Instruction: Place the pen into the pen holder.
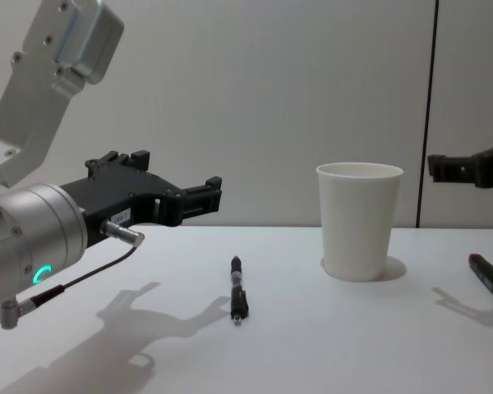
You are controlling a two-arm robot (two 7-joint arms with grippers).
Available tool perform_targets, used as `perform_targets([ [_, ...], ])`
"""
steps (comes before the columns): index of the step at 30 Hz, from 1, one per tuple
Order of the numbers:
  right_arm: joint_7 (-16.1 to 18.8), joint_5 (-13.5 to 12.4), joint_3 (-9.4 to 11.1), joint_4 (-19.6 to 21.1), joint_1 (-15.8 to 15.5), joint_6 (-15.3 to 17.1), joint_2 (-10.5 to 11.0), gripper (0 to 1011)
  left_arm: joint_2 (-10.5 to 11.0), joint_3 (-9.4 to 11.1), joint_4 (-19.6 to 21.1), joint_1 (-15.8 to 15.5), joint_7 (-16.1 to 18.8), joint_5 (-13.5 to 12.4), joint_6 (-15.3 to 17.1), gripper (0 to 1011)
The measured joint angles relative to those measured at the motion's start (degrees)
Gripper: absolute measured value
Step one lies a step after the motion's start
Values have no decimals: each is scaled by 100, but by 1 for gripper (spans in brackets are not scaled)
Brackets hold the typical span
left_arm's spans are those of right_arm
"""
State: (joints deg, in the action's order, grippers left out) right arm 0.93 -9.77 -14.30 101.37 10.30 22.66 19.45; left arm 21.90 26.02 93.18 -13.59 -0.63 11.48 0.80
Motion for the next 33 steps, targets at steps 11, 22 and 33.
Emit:
perform_targets([
  [11, -202, -55, 223, -97, 373, 1011, -262, 1001, 0, 0, 0, 0, 0, 0, 0, 1002],
  [22, -476, -285, 578, -84, 570, 2143, -710, 1001, 0, 0, 0, 0, 0, 0, 0, 1002],
  [33, -690, -289, 708, -132, 578, 2572, -926, 1001, 0, 0, 0, 0, 0, 0, 0, 1002],
])
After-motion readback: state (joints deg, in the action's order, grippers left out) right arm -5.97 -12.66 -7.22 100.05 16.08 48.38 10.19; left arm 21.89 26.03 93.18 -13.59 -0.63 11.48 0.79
